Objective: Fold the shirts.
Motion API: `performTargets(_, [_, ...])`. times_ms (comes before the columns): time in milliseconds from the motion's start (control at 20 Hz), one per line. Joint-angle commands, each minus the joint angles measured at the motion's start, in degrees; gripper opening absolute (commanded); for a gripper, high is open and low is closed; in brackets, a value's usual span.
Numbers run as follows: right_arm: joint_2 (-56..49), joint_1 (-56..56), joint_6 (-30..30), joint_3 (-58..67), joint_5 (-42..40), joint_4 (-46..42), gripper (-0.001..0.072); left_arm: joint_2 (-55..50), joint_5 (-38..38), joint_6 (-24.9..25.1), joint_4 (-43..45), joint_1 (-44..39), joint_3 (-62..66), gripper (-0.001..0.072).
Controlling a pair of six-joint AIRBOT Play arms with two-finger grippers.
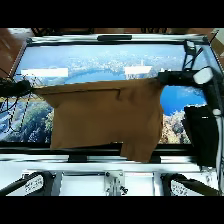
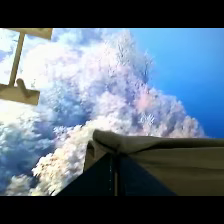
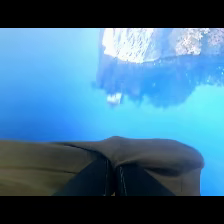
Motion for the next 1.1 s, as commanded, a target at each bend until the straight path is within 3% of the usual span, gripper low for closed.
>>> performTargets(0, [-7.5,1.9,2.8,-0.6,-18.1,1.2,0.0065,-6.3,12.6,-1.7,-7.1,-0.2,-0.7,0.0036])
performTargets(250, [-12.1,1.9,2.8,-0.7,-19.8,0.5,0.0065,-13.3,17.7,-1.7,-10.3,-5.4,-0.8,0.0036])
performTargets(550, [-12.3,1.3,4.7,-0.6,-17.8,0.3,0.0065,-17.0,12.8,-1.6,-8.6,-8.6,-0.7,0.0036])
performTargets(650, [-10.2,-0.5,4.7,-0.6,-11.1,-2.1,0.0065,-16.0,7.8,-1.7,-6.8,-7.4,-0.7,0.0036])
performTargets(800, [-9.4,-3.3,5.2,-0.8,6.3,-4.4,0.0065,-16.7,-3.4,-1.7,-6.6,-6.8,-1.3,0.0036])
performTargets(850, [-9.9,-3.3,5.2,-1.5,10.4,-4.5,0.0065,-17.3,-4.0,-1.7,-6.6,-7.4,-2.3,0.0036])
performTargets(1050, [-11.0,-2.5,7.8,-5.6,13.8,-4.2,0.0065,-18.6,-3.7,-1.7,-6.6,-8.0,-4.0,0.0036])
